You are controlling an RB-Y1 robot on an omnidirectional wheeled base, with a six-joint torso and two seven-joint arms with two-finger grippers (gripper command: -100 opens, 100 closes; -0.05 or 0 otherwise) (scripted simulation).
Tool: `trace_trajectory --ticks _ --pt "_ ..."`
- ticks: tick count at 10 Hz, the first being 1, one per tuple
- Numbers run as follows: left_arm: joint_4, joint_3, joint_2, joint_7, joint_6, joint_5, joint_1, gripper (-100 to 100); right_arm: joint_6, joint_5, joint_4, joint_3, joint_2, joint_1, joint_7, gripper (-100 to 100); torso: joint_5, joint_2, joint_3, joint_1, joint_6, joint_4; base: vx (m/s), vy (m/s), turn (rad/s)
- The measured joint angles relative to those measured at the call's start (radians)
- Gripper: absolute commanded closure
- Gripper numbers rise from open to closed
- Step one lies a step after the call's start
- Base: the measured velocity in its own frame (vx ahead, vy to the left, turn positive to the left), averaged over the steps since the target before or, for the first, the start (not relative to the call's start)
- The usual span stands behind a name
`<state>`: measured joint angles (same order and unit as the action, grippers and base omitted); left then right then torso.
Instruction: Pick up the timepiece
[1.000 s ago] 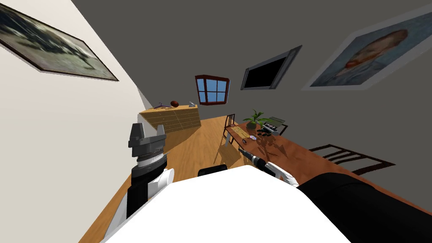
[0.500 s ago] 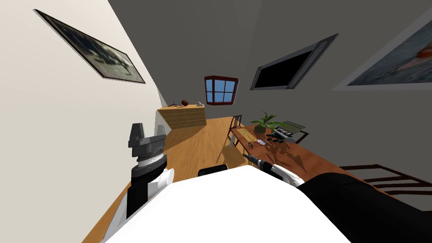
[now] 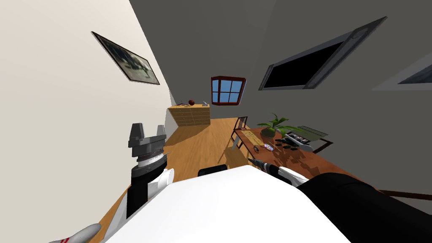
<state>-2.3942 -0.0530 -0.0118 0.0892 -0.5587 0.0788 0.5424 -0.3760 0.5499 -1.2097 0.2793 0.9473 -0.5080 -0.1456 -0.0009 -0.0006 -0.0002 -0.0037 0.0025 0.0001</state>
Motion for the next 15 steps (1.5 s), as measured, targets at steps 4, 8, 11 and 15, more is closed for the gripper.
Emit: trace_trajectory --ticks 4,8,11,15 --pt "0.000 0.000 0.000 0.000 0.000 0.000 0.000 0 -0.012 0.069 0.088 0.025 0.055 -0.019 -0.013 -100 0.000 0.000 0.000 0.000 -0.001 0.000 -0.001 -0.004 0.166" --pt "0.000 0.000 0.000 0.000 0.000 0.000 0.000 0 -0.035 0.128 0.196 0.057 0.092 -0.002 -0.032 -100 0.000 -0.001 0.000 -0.001 -0.002 0.000 0.002 -0.012 0.305" --pt "0.000 0.000 0.000 0.000 0.000 0.000 0.000 0 -0.037 0.196 0.286 0.098 0.128 -0.005 -0.058 -100 0.000 -0.001 -0.001 -0.002 -0.001 0.000 0.008 -0.031 0.244" --pt "0.000 0.000 0.000 0.000 0.000 0.000 0.000 0 -0.047 0.273 0.383 0.131 0.165 -0.026 -0.089 -100 -0.001 -0.001 -0.001 -0.003 -0.001 0.000 0.009 -0.048 0.233"
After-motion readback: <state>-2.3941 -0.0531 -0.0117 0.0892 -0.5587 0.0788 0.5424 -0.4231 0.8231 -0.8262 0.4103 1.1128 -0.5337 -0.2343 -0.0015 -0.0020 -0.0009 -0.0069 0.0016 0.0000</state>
